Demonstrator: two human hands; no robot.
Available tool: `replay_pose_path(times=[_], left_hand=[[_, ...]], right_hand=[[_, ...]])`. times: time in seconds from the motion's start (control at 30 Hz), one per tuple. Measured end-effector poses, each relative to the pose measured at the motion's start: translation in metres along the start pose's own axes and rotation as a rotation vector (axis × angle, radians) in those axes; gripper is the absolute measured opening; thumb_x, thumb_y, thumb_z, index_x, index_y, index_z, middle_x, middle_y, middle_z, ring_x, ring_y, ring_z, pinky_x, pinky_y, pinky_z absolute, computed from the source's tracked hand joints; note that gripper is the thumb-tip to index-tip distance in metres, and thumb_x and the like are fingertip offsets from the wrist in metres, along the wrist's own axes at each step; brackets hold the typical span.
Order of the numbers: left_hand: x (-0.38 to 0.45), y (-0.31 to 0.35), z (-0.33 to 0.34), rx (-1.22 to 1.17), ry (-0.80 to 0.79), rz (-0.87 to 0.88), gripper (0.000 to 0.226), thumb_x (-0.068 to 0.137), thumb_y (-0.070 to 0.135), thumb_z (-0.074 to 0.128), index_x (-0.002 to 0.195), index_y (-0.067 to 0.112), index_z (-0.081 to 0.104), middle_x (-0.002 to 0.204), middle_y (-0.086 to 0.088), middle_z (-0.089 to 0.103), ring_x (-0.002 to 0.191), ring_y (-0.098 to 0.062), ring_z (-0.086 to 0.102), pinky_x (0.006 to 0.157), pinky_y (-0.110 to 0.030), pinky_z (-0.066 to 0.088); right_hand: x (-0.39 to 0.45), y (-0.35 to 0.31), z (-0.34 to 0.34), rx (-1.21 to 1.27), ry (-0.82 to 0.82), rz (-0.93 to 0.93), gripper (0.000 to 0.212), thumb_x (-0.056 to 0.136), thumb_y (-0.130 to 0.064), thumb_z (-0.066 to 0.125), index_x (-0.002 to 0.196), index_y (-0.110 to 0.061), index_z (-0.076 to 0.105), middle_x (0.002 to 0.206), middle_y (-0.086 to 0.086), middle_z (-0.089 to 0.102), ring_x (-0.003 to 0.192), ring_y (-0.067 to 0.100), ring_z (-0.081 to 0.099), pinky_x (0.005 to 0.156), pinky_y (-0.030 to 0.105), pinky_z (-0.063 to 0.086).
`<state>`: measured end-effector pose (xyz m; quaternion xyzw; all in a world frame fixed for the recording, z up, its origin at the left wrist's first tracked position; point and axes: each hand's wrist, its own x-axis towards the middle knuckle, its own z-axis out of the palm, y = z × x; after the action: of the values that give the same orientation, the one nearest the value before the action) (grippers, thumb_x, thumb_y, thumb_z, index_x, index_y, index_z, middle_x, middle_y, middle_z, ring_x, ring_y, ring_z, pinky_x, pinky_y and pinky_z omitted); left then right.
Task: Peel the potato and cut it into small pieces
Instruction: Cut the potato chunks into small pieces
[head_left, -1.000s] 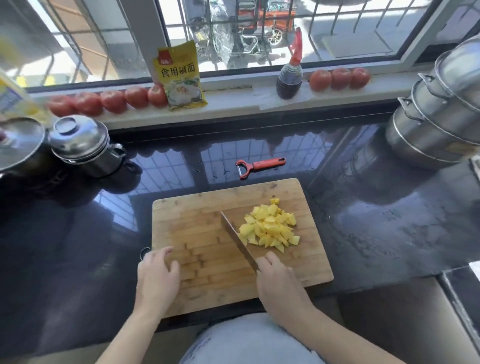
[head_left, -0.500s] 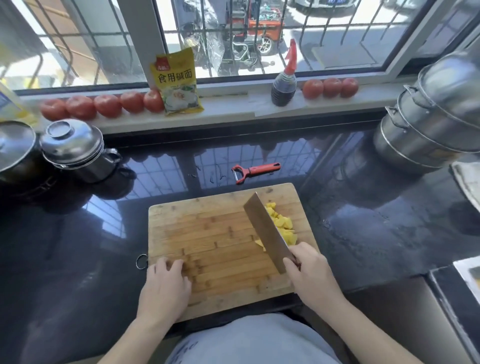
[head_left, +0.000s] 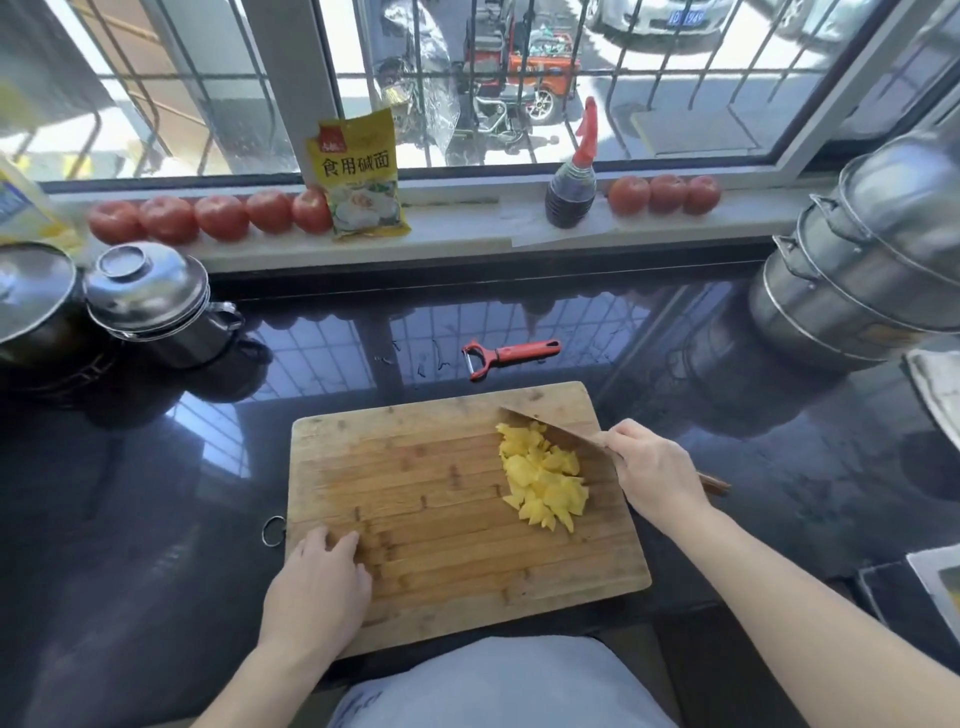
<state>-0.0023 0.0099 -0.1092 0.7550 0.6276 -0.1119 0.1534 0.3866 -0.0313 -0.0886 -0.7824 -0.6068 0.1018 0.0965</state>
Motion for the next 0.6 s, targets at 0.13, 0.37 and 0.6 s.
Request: replay_pose_path(times=[0.13, 0.37, 0.6], left_hand=[[-0.001, 0.001, -0.002, 0.014, 0.004, 0.004, 0.044, 0.102, 0.036, 0.051, 0.144, 0.029, 0.061, 0.143, -0.002, 0.057, 0.123, -0.018, 0.062, 0.099, -0.026, 0.048], [0.002, -0.001, -0.005, 0.0, 0.007, -0.006, 0.042, 0.102, 0.038, 0.048, 0.142, 0.034, 0.061, 0.142, 0.005, 0.055, 0.119, -0.016, 0.063, 0.092, -0.029, 0.051], [-0.008, -0.021, 0.001, -0.051, -0.105, 0.088, 0.035, 0.083, 0.035, 0.079, 0.117, 0.035, 0.077, 0.139, 0.003, 0.063, 0.108, -0.016, 0.071, 0.077, -0.031, 0.06]], right_hand=[[-0.01, 0.007, 0.0, 0.052, 0.026, -0.007, 0.023, 0.102, -0.02, 0.056, 0.114, -0.029, 0.074, 0.098, -0.014, 0.063, 0.076, 0.019, 0.064, 0.062, 0.034, 0.052], [-0.032, -0.056, -0.016, 0.213, 0.097, -0.033, 0.042, 0.098, -0.013, 0.058, 0.139, -0.022, 0.059, 0.104, -0.011, 0.049, 0.073, 0.013, 0.056, 0.06, 0.031, 0.052], [-0.066, -0.193, 0.07, 0.158, -0.134, -0.075, 0.063, 0.094, -0.009, 0.058, 0.143, -0.035, 0.029, 0.12, 0.001, 0.042, 0.099, 0.023, 0.05, 0.071, 0.035, 0.047]])
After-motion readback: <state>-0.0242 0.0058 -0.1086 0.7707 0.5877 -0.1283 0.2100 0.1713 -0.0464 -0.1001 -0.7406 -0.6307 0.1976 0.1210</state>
